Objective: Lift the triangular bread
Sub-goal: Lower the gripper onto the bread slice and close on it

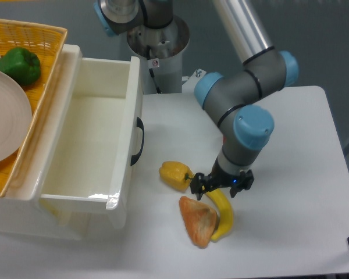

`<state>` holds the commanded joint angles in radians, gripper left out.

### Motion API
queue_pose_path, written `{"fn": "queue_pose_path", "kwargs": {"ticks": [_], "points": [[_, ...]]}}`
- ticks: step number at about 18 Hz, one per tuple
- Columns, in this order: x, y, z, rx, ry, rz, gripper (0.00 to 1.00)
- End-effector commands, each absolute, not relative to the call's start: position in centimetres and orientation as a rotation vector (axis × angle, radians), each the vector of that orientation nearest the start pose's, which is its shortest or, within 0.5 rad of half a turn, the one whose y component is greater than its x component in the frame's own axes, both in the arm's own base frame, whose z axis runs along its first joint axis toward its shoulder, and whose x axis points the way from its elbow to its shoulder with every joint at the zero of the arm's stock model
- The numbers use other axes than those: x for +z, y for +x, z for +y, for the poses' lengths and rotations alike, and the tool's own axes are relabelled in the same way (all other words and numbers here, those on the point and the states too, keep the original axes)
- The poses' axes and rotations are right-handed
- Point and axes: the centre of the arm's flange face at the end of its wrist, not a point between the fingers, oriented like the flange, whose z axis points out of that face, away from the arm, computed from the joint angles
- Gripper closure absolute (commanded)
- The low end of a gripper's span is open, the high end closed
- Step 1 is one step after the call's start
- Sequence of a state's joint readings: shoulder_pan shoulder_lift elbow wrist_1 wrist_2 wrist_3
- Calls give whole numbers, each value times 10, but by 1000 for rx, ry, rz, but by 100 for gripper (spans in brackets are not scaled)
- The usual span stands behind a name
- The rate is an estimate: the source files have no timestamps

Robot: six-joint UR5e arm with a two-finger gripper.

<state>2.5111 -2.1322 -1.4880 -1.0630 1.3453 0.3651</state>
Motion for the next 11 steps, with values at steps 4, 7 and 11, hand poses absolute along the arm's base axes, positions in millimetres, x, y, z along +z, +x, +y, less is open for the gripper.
{"fn": "queue_pose_path", "kwargs": {"ticks": [4, 7, 11], "points": [[228, -453, 542, -255, -2872, -811, 0], [216, -447, 549, -273, -2889, -800, 0], [205, -448, 552, -276, -2893, -797, 0]]}}
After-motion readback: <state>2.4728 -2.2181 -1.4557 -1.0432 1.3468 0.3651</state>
